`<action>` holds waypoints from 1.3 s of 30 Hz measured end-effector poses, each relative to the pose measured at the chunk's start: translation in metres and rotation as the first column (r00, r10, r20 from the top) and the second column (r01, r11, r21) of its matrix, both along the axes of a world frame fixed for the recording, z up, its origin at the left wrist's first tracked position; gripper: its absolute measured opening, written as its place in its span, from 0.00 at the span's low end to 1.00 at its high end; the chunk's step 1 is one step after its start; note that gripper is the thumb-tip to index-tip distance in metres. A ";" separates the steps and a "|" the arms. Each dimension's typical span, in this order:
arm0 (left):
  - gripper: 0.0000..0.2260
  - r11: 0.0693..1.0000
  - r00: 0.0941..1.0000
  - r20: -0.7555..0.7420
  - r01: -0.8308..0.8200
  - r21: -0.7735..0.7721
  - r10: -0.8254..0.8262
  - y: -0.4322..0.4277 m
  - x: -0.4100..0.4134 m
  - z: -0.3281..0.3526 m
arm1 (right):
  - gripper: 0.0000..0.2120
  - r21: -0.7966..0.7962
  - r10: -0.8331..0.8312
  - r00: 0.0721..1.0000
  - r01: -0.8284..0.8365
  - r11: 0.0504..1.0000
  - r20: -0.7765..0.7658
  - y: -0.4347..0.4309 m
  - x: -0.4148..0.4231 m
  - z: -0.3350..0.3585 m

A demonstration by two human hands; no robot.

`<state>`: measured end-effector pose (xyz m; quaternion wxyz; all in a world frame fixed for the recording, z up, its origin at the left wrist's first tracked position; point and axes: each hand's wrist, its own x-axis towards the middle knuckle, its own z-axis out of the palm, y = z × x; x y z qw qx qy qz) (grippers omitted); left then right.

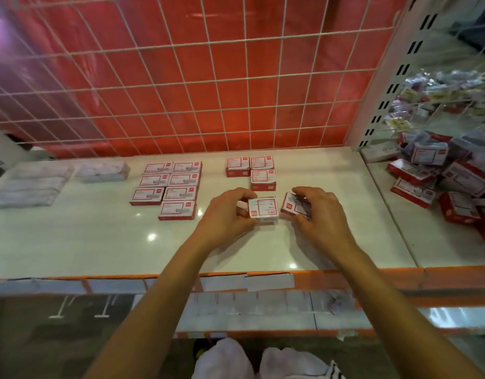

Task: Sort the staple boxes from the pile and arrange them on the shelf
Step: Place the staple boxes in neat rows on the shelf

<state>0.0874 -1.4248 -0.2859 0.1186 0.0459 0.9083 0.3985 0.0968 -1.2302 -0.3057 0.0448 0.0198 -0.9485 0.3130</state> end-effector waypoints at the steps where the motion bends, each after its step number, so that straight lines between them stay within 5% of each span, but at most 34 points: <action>1: 0.21 1.000 1.000 -0.001 -0.012 -0.006 0.012 -0.006 0.003 0.001 | 0.22 0.012 0.022 1.000 -0.022 1.000 -0.004 -0.005 0.000 0.002; 20: 0.19 0.971 0.974 -0.063 -0.208 0.117 0.216 -0.178 0.060 0.013 | 0.25 0.070 0.276 0.961 -0.276 0.959 0.002 -0.182 0.026 0.026; 30: 0.20 0.977 0.975 -0.072 -0.206 0.051 0.209 -0.313 0.076 0.006 | 0.24 0.066 0.177 0.984 -0.178 0.982 0.015 -0.309 0.041 0.015; 39: 0.19 0.994 0.994 -0.059 -0.094 0.049 0.097 -0.341 0.063 0.001 | 0.20 0.079 0.005 0.993 -0.014 0.997 0.116 -0.334 0.035 0.009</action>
